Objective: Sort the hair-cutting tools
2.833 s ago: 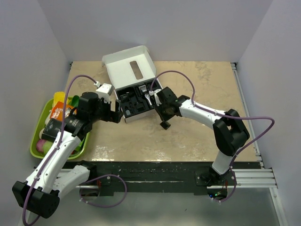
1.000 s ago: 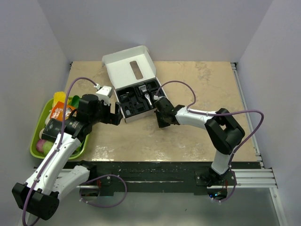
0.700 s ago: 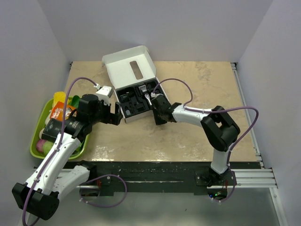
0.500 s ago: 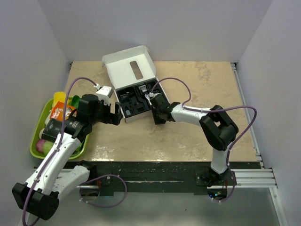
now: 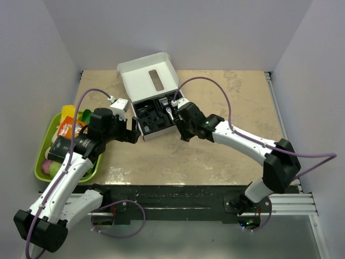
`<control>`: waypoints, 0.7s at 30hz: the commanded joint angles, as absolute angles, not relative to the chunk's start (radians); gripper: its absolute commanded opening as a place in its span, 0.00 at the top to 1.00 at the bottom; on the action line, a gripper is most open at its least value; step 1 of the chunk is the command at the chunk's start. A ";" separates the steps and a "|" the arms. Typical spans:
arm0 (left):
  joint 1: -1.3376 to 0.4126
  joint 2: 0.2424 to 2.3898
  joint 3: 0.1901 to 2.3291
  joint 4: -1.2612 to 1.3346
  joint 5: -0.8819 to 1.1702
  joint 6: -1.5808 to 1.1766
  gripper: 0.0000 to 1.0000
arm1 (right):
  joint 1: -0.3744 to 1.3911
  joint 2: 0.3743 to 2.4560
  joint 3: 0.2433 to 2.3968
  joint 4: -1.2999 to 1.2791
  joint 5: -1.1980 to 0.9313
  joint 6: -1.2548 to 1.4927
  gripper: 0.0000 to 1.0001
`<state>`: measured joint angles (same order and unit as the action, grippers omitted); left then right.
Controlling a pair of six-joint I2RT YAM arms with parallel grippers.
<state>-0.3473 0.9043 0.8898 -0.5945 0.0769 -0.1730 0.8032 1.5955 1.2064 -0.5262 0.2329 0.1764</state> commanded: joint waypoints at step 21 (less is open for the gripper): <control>-0.348 0.857 0.884 -0.563 0.127 -0.170 0.01 | 0.769 1.540 1.293 -0.584 0.124 -0.241 0.19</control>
<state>-0.3473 0.8757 0.8894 -0.5930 0.1047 -0.1726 0.7685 1.4631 1.2587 -0.4324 0.2554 -0.1257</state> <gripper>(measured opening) 0.992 0.743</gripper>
